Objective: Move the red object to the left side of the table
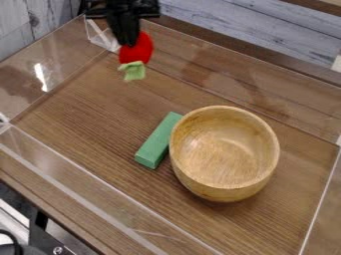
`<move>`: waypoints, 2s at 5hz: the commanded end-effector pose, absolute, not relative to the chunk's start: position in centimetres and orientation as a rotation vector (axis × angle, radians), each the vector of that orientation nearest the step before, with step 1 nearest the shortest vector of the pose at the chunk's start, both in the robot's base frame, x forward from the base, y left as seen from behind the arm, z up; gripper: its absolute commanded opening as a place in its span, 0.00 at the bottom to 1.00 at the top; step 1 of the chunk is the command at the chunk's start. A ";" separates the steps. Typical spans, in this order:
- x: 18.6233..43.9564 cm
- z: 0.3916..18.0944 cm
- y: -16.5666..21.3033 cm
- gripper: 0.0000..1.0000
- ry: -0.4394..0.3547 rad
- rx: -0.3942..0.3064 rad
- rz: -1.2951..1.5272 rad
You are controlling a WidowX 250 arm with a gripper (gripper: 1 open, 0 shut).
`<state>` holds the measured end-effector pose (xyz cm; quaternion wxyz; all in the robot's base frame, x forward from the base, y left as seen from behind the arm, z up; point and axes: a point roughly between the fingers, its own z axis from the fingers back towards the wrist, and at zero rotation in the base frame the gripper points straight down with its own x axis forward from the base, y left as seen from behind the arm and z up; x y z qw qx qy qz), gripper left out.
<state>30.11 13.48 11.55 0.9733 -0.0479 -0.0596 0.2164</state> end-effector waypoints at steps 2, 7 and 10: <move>28.6 13.1 17.0 0.00 -0.211 -0.043 0.518; 28.1 11.6 19.5 0.00 -0.207 -0.015 0.886; 28.4 10.7 19.6 0.00 -0.162 -0.009 1.253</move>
